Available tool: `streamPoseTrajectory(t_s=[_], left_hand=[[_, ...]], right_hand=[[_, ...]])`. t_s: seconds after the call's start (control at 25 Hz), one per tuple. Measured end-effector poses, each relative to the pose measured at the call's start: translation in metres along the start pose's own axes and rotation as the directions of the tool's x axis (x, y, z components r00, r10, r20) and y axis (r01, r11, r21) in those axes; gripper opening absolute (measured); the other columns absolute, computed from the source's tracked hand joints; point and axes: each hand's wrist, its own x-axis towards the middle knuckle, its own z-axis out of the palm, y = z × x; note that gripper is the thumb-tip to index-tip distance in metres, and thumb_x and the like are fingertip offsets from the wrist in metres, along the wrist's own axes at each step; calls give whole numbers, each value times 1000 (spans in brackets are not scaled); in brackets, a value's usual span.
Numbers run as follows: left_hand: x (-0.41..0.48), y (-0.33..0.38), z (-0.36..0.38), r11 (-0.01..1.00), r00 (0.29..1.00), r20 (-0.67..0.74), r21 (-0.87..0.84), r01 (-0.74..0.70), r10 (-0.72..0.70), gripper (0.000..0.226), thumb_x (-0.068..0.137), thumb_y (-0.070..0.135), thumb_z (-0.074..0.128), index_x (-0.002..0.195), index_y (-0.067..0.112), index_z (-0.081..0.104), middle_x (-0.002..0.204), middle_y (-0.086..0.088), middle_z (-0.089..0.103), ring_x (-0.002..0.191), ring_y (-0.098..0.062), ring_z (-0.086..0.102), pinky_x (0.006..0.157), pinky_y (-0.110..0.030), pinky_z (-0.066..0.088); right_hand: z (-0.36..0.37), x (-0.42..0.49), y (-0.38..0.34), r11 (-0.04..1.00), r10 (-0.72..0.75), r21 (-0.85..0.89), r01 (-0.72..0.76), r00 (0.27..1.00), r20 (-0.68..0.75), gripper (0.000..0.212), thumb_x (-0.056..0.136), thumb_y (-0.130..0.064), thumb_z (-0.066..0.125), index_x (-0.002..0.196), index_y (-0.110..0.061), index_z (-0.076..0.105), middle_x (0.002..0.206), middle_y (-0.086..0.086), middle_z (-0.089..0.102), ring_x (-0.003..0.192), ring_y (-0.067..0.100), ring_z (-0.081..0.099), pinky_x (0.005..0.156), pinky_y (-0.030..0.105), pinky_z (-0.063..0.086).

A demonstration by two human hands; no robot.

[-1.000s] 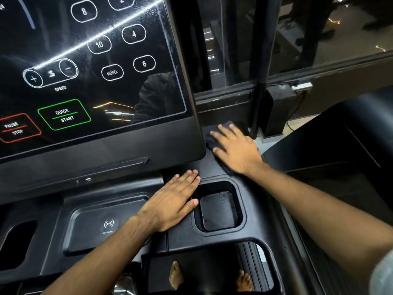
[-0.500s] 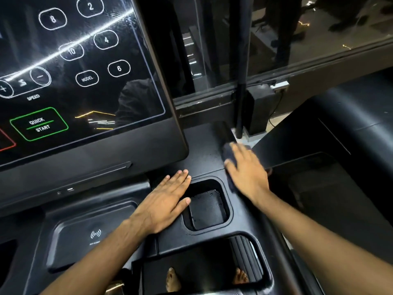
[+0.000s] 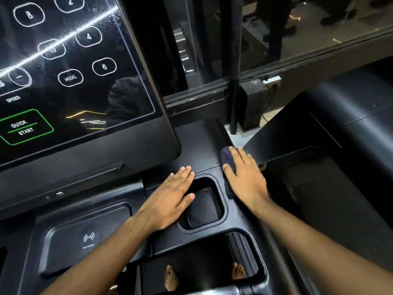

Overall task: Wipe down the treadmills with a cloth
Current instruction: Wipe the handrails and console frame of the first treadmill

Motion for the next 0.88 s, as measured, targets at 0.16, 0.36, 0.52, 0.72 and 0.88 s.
streamPoseTrajectory(t_s=[0.16, 0.36, 0.52, 0.72, 0.88], left_hand=[[13, 9, -3, 1000, 1000, -9, 11, 17, -17, 70, 96, 54, 14, 156, 20, 4, 162, 5, -6, 147, -3, -15, 119, -23, -9], [19, 11, -2, 1000, 1000, -8, -3, -5, 5, 75, 91, 58, 9, 155, 19, 7, 162, 5, -2, 146, -2, -13, 117, -19, -12], [32, 10, -1, 999, 999, -27, -26, -27, 26, 72, 94, 57, 14, 155, 20, 11, 162, 4, 0, 147, -1, -11, 118, -22, -9], [36, 6, -4, 994, 1000, -24, -105, -18, 15, 71, 93, 58, 15, 155, 22, 18, 162, 5, 5, 148, -1, -5, 119, -20, -6], [34, 8, -1, 995, 995, -34, -15, -96, 95, 69, 94, 53, 14, 153, 18, 24, 161, 3, 10, 148, -5, 0, 122, -28, 0]], right_hand=[[12, 12, -4, 913, -383, -138, 383, 923, 29, 60, 98, -52, 34, 156, -37, 29, 166, -9, 22, 153, 24, 20, 109, 47, 39], [16, 102, -36, 996, -83, -30, 83, 996, 14, 62, 99, -51, 38, 157, -37, 22, 167, -9, 17, 153, 28, 15, 117, 49, 30], [10, 156, -49, 994, -105, 28, 102, 986, 127, 64, 97, -52, 41, 157, -35, 24, 166, 1, 20, 149, 36, 20, 112, 55, 33], [17, 76, -71, 985, 107, -142, -99, 993, 55, 71, 102, -50, 34, 159, -15, 11, 157, 26, 25, 136, 51, 36, 95, 56, 45], [-8, 54, -38, 928, 373, -49, -370, 926, 61, 61, 99, -51, 37, 154, -25, 26, 146, 10, 39, 130, 37, 39, 93, 53, 42]])
